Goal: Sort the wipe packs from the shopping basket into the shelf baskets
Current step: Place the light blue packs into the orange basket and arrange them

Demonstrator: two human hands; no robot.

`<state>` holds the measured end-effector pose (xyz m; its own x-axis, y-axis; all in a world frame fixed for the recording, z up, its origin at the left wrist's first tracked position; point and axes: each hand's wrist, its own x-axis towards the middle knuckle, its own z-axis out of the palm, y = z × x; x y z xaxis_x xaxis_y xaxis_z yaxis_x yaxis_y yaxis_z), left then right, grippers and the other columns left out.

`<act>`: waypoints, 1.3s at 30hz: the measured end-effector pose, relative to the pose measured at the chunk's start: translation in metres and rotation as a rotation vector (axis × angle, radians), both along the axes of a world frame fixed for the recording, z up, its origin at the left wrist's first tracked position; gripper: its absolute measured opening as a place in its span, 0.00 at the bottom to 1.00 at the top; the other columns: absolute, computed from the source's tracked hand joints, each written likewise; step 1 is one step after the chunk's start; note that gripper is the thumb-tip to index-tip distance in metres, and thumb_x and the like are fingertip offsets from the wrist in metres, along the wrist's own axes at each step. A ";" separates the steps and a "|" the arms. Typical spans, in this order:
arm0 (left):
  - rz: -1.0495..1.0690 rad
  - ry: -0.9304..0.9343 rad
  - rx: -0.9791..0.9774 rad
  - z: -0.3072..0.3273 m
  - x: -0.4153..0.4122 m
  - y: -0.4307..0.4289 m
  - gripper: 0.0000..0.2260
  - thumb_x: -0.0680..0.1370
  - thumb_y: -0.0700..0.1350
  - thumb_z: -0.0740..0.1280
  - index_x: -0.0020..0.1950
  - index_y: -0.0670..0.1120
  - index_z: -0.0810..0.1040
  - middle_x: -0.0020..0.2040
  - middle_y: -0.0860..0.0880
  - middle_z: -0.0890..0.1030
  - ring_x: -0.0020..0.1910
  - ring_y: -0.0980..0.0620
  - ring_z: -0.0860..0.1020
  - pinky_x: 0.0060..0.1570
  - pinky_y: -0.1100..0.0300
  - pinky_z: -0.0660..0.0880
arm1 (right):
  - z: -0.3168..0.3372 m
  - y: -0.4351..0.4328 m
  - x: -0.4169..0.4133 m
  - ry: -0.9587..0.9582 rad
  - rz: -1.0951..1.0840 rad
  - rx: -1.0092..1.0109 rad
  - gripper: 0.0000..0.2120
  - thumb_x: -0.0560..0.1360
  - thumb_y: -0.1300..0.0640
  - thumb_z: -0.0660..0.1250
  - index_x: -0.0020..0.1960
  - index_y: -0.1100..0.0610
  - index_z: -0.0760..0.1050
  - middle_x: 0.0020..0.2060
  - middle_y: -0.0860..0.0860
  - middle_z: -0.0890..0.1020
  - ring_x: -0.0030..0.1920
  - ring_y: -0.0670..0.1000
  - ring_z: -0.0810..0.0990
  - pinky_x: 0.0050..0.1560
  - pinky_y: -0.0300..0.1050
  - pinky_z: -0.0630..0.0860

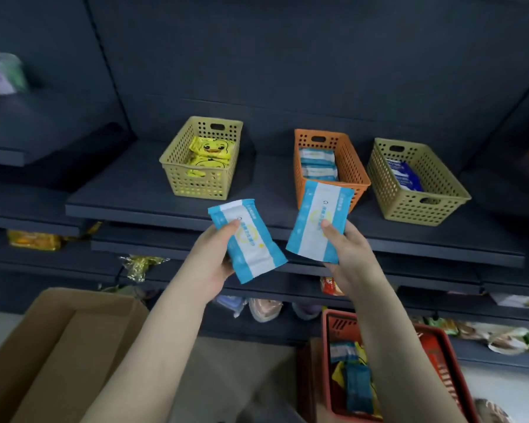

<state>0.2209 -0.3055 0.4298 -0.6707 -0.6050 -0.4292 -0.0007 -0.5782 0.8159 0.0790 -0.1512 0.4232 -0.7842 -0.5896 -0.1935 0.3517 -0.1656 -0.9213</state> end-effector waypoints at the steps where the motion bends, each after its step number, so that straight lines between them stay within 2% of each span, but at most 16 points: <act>1: -0.002 0.021 -0.011 -0.001 -0.002 -0.006 0.07 0.81 0.43 0.63 0.58 0.48 0.77 0.55 0.46 0.83 0.51 0.48 0.83 0.48 0.50 0.80 | 0.001 -0.003 -0.003 0.034 -0.011 -0.007 0.12 0.79 0.60 0.64 0.62 0.58 0.75 0.55 0.53 0.84 0.54 0.52 0.83 0.46 0.43 0.81; 4: -0.007 0.039 -0.052 -0.003 -0.013 -0.021 0.09 0.81 0.39 0.62 0.60 0.47 0.74 0.57 0.44 0.82 0.52 0.47 0.83 0.44 0.50 0.80 | 0.007 -0.010 -0.017 0.100 0.024 0.002 0.15 0.78 0.64 0.65 0.65 0.60 0.73 0.57 0.54 0.83 0.57 0.54 0.82 0.52 0.46 0.81; 8: -0.005 0.016 -0.036 -0.002 -0.042 -0.043 0.09 0.80 0.42 0.65 0.60 0.45 0.72 0.56 0.43 0.82 0.52 0.44 0.83 0.42 0.47 0.82 | 0.013 -0.017 -0.052 0.164 -0.012 0.065 0.17 0.77 0.65 0.65 0.66 0.56 0.74 0.58 0.52 0.83 0.58 0.53 0.82 0.57 0.52 0.79; 10: 0.029 -0.027 -0.031 -0.003 -0.063 -0.058 0.08 0.80 0.44 0.65 0.59 0.46 0.73 0.54 0.44 0.83 0.50 0.45 0.83 0.40 0.48 0.82 | 0.016 -0.020 -0.080 0.205 -0.141 0.094 0.19 0.76 0.63 0.68 0.65 0.54 0.74 0.56 0.51 0.83 0.55 0.51 0.83 0.54 0.52 0.80; 12: 0.107 -0.076 -0.045 -0.007 -0.088 -0.076 0.06 0.79 0.46 0.67 0.56 0.48 0.74 0.53 0.45 0.83 0.48 0.48 0.83 0.38 0.53 0.79 | 0.020 -0.026 -0.114 0.263 -0.251 0.160 0.19 0.74 0.61 0.71 0.63 0.52 0.74 0.53 0.49 0.84 0.52 0.49 0.84 0.50 0.48 0.82; 15: 0.194 -0.107 -0.023 -0.014 -0.132 -0.102 0.07 0.77 0.47 0.69 0.54 0.49 0.76 0.53 0.47 0.83 0.45 0.53 0.81 0.35 0.61 0.74 | 0.019 -0.042 -0.175 0.430 -0.272 0.257 0.14 0.74 0.61 0.71 0.57 0.47 0.76 0.49 0.46 0.83 0.48 0.47 0.83 0.46 0.42 0.80; 18: 0.215 -0.076 0.036 -0.015 -0.179 -0.121 0.11 0.77 0.45 0.70 0.58 0.45 0.76 0.50 0.46 0.83 0.43 0.53 0.81 0.28 0.64 0.75 | 0.012 -0.064 -0.246 0.710 -0.150 0.489 0.15 0.75 0.60 0.70 0.60 0.51 0.77 0.50 0.47 0.82 0.50 0.48 0.79 0.48 0.43 0.75; 20: 0.228 -0.069 0.032 -0.018 -0.206 -0.131 0.09 0.77 0.43 0.69 0.57 0.45 0.75 0.48 0.46 0.84 0.41 0.53 0.82 0.28 0.64 0.76 | 0.008 -0.081 -0.288 0.860 -0.005 0.694 0.19 0.73 0.59 0.71 0.63 0.51 0.77 0.55 0.49 0.81 0.53 0.49 0.79 0.53 0.48 0.76; 23: 0.237 -0.059 -0.015 -0.022 -0.231 -0.145 0.04 0.79 0.40 0.66 0.51 0.47 0.74 0.48 0.46 0.84 0.43 0.51 0.83 0.34 0.60 0.78 | 0.005 -0.114 -0.330 0.903 0.293 0.846 0.17 0.72 0.57 0.73 0.59 0.46 0.77 0.57 0.48 0.79 0.55 0.49 0.78 0.57 0.50 0.76; 25: 0.260 -0.045 -0.030 -0.027 -0.241 -0.154 0.05 0.79 0.38 0.65 0.53 0.47 0.74 0.50 0.46 0.84 0.47 0.49 0.83 0.37 0.58 0.78 | 0.000 -0.135 -0.347 0.921 0.470 0.885 0.16 0.72 0.57 0.73 0.57 0.44 0.76 0.58 0.48 0.78 0.57 0.48 0.77 0.57 0.46 0.73; 27: 0.285 -0.023 -0.035 -0.030 -0.248 -0.163 0.09 0.79 0.37 0.64 0.56 0.47 0.73 0.52 0.45 0.83 0.48 0.48 0.83 0.37 0.57 0.78 | -0.007 -0.150 -0.356 0.926 0.564 0.930 0.18 0.73 0.57 0.72 0.61 0.47 0.76 0.61 0.48 0.77 0.61 0.48 0.74 0.59 0.42 0.68; 32: 0.259 0.008 -0.052 -0.031 -0.264 -0.179 0.18 0.79 0.36 0.64 0.67 0.48 0.72 0.56 0.46 0.83 0.54 0.48 0.83 0.41 0.55 0.80 | -0.030 -0.168 -0.364 1.053 0.611 0.999 0.22 0.75 0.56 0.70 0.68 0.49 0.73 0.66 0.49 0.72 0.66 0.50 0.70 0.65 0.43 0.64; 37: 0.181 0.041 -0.101 -0.029 -0.279 -0.184 0.18 0.79 0.36 0.62 0.64 0.54 0.73 0.58 0.49 0.82 0.55 0.49 0.82 0.45 0.52 0.79 | -0.042 -0.171 -0.363 1.238 0.540 1.148 0.21 0.76 0.50 0.67 0.68 0.43 0.71 0.66 0.47 0.70 0.70 0.52 0.62 0.71 0.53 0.59; 39: 0.149 0.034 -0.107 -0.027 -0.284 -0.184 0.17 0.79 0.36 0.62 0.64 0.54 0.73 0.57 0.49 0.82 0.55 0.49 0.82 0.44 0.53 0.79 | -0.041 -0.170 -0.361 1.173 0.565 1.165 0.20 0.75 0.51 0.67 0.67 0.43 0.72 0.67 0.47 0.69 0.70 0.52 0.62 0.72 0.53 0.59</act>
